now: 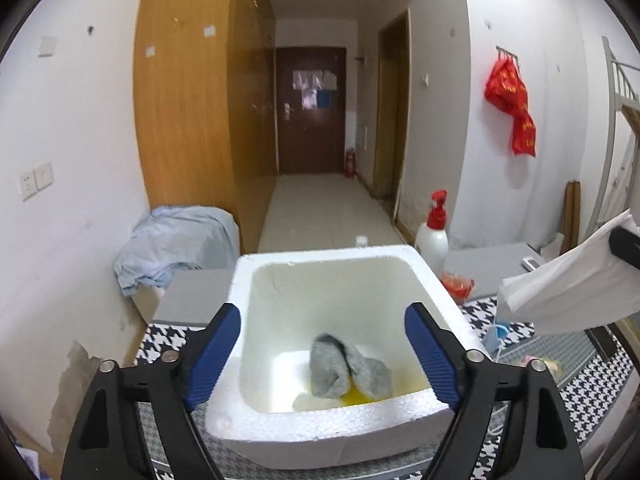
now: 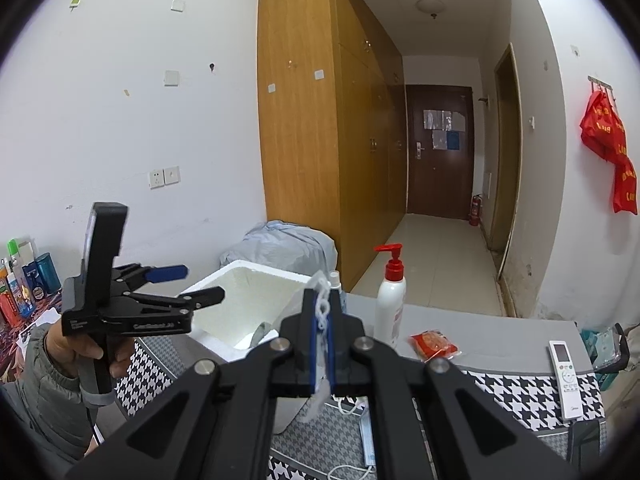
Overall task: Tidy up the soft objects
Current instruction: 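Carry the held tissues with the right gripper over the white foam box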
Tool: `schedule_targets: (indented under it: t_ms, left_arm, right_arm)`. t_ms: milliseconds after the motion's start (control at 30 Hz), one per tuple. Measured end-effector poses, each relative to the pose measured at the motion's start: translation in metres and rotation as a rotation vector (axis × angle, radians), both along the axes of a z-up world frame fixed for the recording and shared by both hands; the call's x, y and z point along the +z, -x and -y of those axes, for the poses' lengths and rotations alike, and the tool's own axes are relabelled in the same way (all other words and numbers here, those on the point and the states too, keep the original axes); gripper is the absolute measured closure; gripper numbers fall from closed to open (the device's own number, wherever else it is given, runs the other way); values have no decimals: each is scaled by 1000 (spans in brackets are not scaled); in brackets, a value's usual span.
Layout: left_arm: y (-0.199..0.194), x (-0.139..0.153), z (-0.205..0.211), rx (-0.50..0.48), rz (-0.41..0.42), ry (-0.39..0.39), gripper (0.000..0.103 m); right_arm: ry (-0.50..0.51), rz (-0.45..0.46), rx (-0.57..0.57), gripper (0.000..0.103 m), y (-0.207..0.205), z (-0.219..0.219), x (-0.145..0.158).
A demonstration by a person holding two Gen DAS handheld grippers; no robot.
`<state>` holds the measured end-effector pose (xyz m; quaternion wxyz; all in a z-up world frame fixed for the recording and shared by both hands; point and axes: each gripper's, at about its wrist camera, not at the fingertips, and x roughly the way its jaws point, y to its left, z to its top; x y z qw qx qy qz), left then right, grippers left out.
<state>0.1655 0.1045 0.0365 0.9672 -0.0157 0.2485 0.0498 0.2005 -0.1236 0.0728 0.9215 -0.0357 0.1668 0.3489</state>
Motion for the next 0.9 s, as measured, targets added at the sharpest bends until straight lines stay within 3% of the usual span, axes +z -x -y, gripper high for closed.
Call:
schedule_targets:
  t_ms: [67,333,900]
  left_arm:
    - [6,4,-1,10,35,-6,1]
    - [27,13,-8,29,90,-18,1]
    - [55,6,-38,111,97,-13,1]
  right_arm:
    - [0,2,1,97,1,-2,2]
    - [4,14,18,97,1,-13,7]
    - [14,31,87,97,-4,-54,17]
